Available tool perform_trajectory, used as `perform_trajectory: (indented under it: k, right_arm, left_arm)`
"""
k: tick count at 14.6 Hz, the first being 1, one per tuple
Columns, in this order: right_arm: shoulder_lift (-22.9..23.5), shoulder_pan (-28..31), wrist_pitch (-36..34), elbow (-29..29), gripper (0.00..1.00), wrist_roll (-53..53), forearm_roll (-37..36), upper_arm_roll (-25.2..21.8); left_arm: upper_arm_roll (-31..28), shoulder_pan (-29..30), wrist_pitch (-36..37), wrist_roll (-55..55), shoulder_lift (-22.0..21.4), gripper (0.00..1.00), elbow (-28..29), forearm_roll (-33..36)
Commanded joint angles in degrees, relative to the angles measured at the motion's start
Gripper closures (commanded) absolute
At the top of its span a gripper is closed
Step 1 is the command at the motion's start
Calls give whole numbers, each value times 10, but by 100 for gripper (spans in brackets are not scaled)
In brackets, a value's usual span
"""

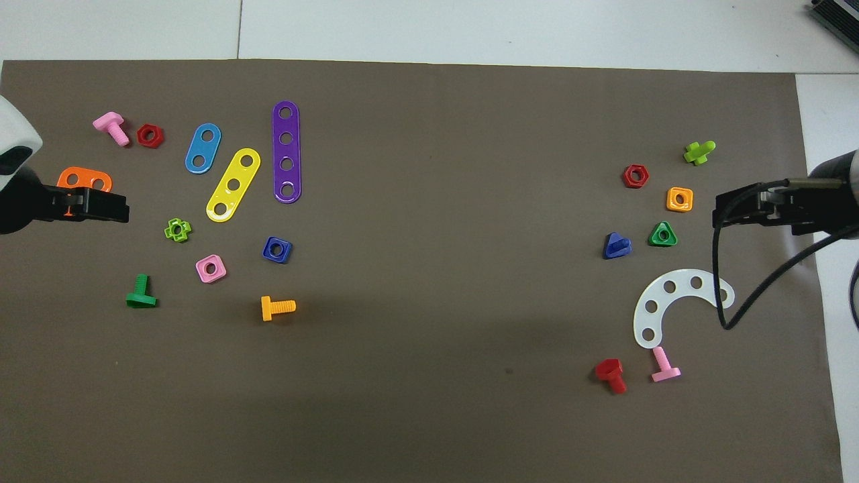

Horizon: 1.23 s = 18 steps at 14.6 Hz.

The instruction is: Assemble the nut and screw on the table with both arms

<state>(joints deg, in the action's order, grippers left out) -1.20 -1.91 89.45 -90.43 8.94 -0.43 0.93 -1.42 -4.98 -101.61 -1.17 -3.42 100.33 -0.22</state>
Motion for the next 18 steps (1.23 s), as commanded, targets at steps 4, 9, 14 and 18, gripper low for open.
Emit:
perform_trajectory:
  k: [4,9,14,18]
  right_arm:
    - [-17,2,-1,-18,0,-13,-3,3]
    - [-37,2,47,-71,4,-15,-2,3]
    - [-45,-8,126,-144,17,-17,-3,6]
    - [-22,-8,189,-178,16,-17,-3,6]
  left_arm:
    - [-3,-4,-22,-8,-26,0,38,-8]
    - [0,-5,-43,-9,-31,0,59,-8]
    - [3,-43,-153,-9,-23,0,144,-14]
    - [2,-93,-286,-10,50,0,187,-14]
